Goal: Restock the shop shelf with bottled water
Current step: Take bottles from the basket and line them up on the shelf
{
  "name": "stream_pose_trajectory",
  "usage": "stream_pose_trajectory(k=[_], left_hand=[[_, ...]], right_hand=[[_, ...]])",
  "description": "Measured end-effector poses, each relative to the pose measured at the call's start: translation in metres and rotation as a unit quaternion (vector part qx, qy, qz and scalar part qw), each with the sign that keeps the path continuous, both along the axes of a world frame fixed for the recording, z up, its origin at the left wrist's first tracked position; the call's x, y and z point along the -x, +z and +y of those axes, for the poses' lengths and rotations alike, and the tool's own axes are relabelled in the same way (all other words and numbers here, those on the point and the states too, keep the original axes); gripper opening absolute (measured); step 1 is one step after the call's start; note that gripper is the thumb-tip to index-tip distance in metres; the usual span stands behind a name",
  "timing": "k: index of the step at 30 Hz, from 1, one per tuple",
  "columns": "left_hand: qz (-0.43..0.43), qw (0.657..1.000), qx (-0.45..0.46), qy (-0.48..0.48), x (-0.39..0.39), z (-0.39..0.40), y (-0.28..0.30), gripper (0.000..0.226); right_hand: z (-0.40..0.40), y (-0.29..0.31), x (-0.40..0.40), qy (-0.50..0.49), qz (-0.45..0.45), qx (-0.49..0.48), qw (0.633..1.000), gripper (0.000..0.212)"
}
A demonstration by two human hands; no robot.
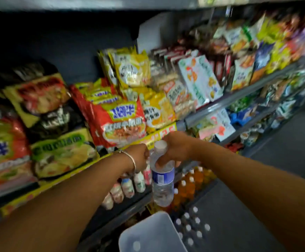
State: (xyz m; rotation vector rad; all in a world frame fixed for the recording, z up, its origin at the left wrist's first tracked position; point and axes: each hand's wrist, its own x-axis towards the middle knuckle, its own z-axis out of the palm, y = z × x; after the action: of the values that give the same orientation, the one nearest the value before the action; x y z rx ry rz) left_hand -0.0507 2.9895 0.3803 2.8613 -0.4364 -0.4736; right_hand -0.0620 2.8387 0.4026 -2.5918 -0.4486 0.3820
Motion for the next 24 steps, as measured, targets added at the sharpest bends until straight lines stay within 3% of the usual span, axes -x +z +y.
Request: stream_pose_trajectory(k=[4,9,12,17,24], left_hand=[[-0.072,0.997,0.031,-0.011,0.003,-0.004,0.124,0.012],[-0.139,0.984,0.112,-0.004,-0.013,-0.001,0.247,0.028],[-0.173,0.973,0.155,0.003,-0.028,0.0,0.305,0.032],[-0.228,0.95,0.21,0.027,-0.063,0.002,0.374,0.032],[-0.263,0.925,0.258,0.09,-0.146,0.01,0.41,0.036]], right_hand=[[-0.01,0.137,0.006,-0.025,-0.031,-0.104,0.994,0.018],[-0.019,0.272,-0.003,-0.047,-0.127,-0.165,0.977,0.042],[-0.024,0.335,-0.019,-0.051,-0.179,-0.205,0.961,0.031],[-0.028,0.41,-0.07,-0.032,-0.217,-0.255,0.942,0.029],[-0.01,0.458,-0.179,-0.026,-0.256,-0.303,0.918,0.026]])
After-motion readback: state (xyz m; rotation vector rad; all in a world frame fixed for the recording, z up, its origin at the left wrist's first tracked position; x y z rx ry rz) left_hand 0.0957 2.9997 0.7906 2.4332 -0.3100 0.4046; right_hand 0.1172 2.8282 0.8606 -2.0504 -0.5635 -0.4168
